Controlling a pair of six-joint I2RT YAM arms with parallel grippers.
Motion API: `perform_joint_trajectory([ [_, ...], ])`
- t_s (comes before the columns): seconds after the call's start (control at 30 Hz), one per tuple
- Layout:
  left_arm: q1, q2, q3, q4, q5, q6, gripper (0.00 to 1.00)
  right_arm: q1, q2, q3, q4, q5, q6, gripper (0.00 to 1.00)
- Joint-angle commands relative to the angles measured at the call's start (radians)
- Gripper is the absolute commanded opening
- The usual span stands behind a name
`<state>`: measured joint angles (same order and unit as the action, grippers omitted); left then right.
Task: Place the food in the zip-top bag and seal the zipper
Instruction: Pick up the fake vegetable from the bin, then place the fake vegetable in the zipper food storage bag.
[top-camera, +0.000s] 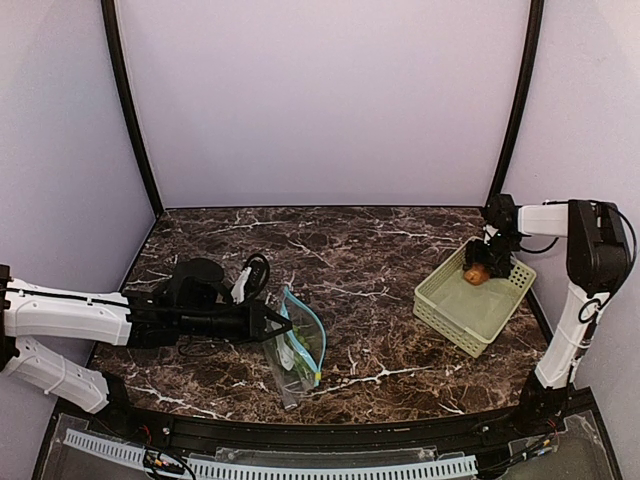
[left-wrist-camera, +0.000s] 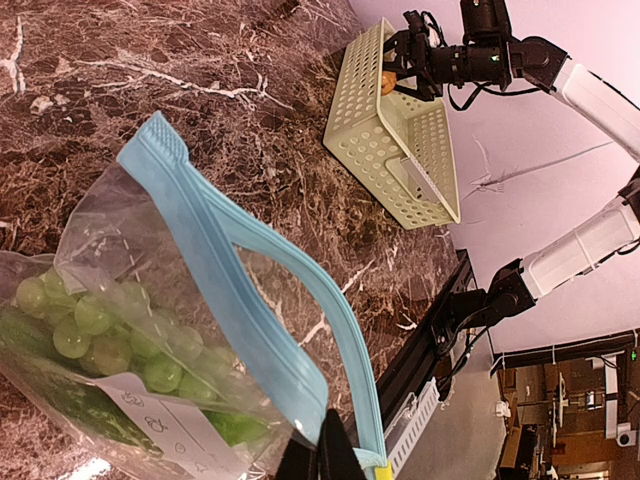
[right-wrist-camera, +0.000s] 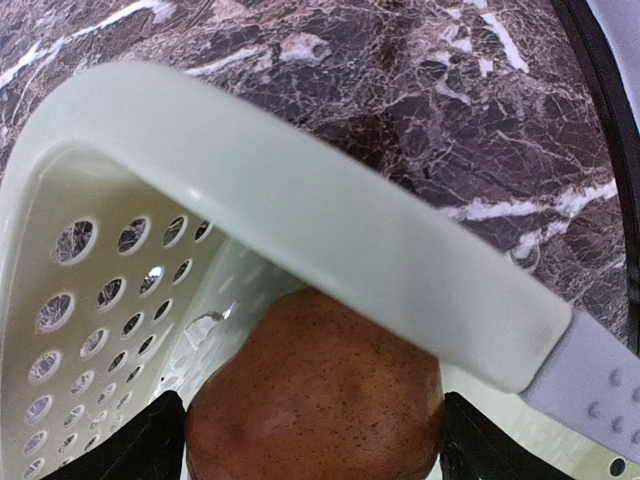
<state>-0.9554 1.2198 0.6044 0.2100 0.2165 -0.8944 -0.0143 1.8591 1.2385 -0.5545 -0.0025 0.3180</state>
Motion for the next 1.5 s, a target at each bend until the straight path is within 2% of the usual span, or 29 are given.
perform_joint_trajectory([
  [0.0, 0.008, -0.011, -0.014, 0.002, -0.003, 0.006, 0.01, -0.002, 0.004, 0.011, 0.010, 0.025, 0.000, 0.81],
  [0.27, 0.008, -0.014, -0.014, 0.001, -0.001, 0.006, 0.01, -0.003, -0.004, 0.004, 0.013, 0.021, -0.013, 0.68],
  [0.57, 0.008, -0.026, -0.018, -0.005, -0.003, 0.006, 0.01, -0.002, -0.059, -0.007, -0.001, 0.017, -0.018, 0.67],
  [0.7, 0.009, -0.026, -0.012, -0.004, 0.007, 0.015, 0.01, -0.003, -0.136, -0.030, -0.022, 0.007, -0.028, 0.66],
  [0.9, 0.008, 0.006, 0.038, -0.011, 0.056, 0.062, 0.01, 0.008, -0.327, -0.088, -0.064, -0.086, -0.055, 0.64],
  [1.23, 0.004, 0.139, 0.157, 0.063, 0.159, 0.077, 0.01, 0.286, -0.626, -0.115, -0.147, -0.316, -0.028, 0.63],
  [1.47, 0.001, 0.220, 0.151, 0.145, 0.173, 0.033, 0.01, 0.561, -0.742, -0.193, -0.028, -0.435, 0.114, 0.63],
])
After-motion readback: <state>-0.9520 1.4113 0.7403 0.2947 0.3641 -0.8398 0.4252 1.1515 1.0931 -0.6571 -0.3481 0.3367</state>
